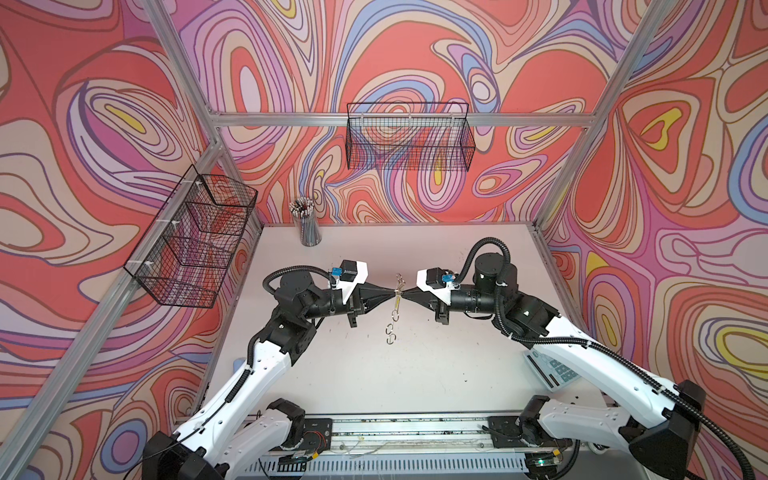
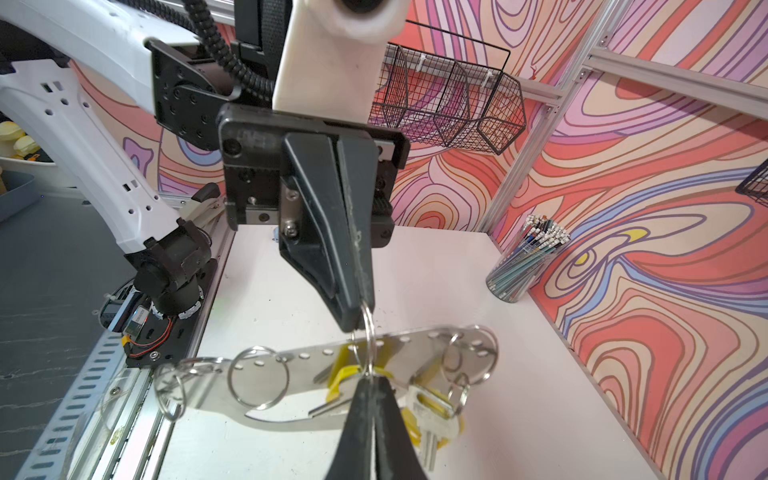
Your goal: Put the keys on the keyring
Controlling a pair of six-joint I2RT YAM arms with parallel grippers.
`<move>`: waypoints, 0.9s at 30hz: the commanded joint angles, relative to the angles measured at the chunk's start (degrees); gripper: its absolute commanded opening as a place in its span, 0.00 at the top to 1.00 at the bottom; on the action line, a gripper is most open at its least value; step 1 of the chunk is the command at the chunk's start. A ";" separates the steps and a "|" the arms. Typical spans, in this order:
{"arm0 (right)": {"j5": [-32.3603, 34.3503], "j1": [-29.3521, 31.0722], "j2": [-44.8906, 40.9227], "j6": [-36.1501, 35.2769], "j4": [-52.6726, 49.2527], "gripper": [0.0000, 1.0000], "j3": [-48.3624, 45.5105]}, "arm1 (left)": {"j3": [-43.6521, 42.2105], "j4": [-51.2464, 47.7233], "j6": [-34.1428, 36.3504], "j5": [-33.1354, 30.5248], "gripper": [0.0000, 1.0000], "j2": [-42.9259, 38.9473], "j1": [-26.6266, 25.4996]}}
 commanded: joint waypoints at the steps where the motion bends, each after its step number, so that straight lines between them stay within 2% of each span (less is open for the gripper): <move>1: 0.77 0.27 -0.95 -0.40 -0.36 1.00 -0.82 | -1.21 13.73 -7.50 -1.25 1.00 0.66 0.04; 6: 1.30 0.30 -0.97 0.71 1.05 1.00 -1.46 | -2.05 24.92 -15.56 -1.64 1.00 3.81 -0.45; 12: 0.53 0.37 -0.31 3.42 4.65 1.00 -2.25 | -2.09 26.38 -15.20 -3.82 1.00 6.05 -4.08; 16: 0.43 0.63 0.77 4.27 5.39 1.00 -2.19 | -2.75 31.04 -17.53 -4.95 1.00 6.96 -4.64; 20: 1.90 0.63 0.41 5.15 5.78 1.00 -2.03 | -2.64 30.35 -17.25 -4.47 1.00 7.06 -4.66; 27: 9.10 0.61 -3.84 6.67 7.11 1.00 -5.13 | -2.91 22.18 -11.06 -5.98 1.00 3.98 -4.58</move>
